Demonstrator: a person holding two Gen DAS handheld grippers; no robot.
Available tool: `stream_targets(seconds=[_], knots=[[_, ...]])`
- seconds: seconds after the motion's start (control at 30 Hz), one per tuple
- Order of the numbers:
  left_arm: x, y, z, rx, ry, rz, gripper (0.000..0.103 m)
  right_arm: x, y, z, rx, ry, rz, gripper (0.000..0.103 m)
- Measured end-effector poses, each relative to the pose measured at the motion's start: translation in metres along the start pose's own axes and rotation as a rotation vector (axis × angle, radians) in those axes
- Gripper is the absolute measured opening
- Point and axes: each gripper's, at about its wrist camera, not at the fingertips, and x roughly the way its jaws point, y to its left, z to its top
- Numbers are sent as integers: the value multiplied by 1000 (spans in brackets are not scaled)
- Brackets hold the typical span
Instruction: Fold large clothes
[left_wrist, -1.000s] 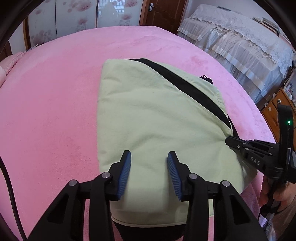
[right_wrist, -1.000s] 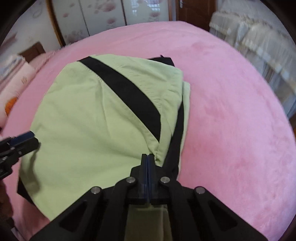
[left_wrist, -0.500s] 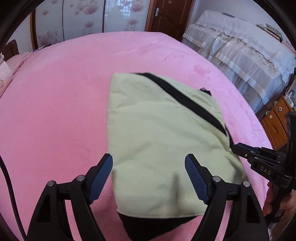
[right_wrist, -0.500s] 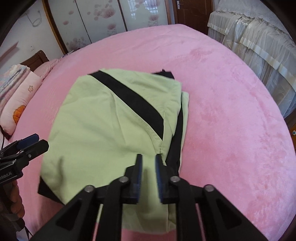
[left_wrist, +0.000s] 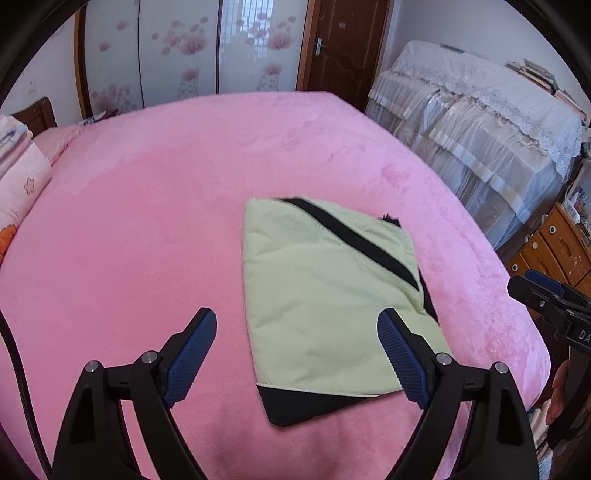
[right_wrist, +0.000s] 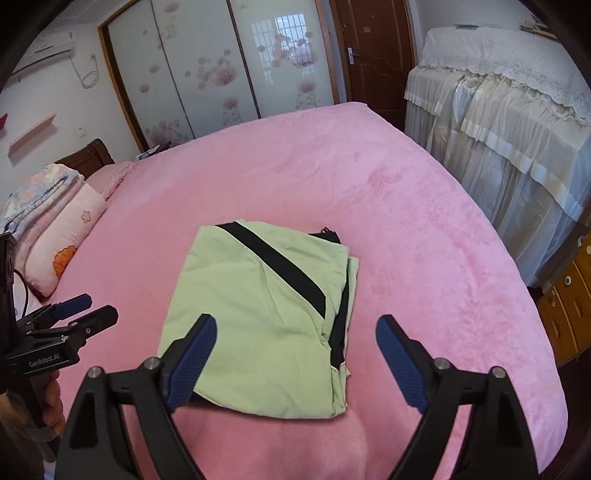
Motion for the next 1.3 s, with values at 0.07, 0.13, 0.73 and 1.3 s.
stream_targets(seconds=[0.07, 0.13, 0.73, 1.3], knots=[[-11, -3, 2, 22, -15, -20, 88, -13, 2, 2, -10, -27, 12, 95], [-19, -4, 4, 42, -19, -44, 88, -22, 5, 2, -32, -56, 16, 101], [111, 54, -28, -161, 217, -249, 88, 91, -35, -30, -40, 179, 59, 103], [230, 77, -42, -265, 365, -528, 96, 232, -78, -35, 239, 361, 428, 68]])
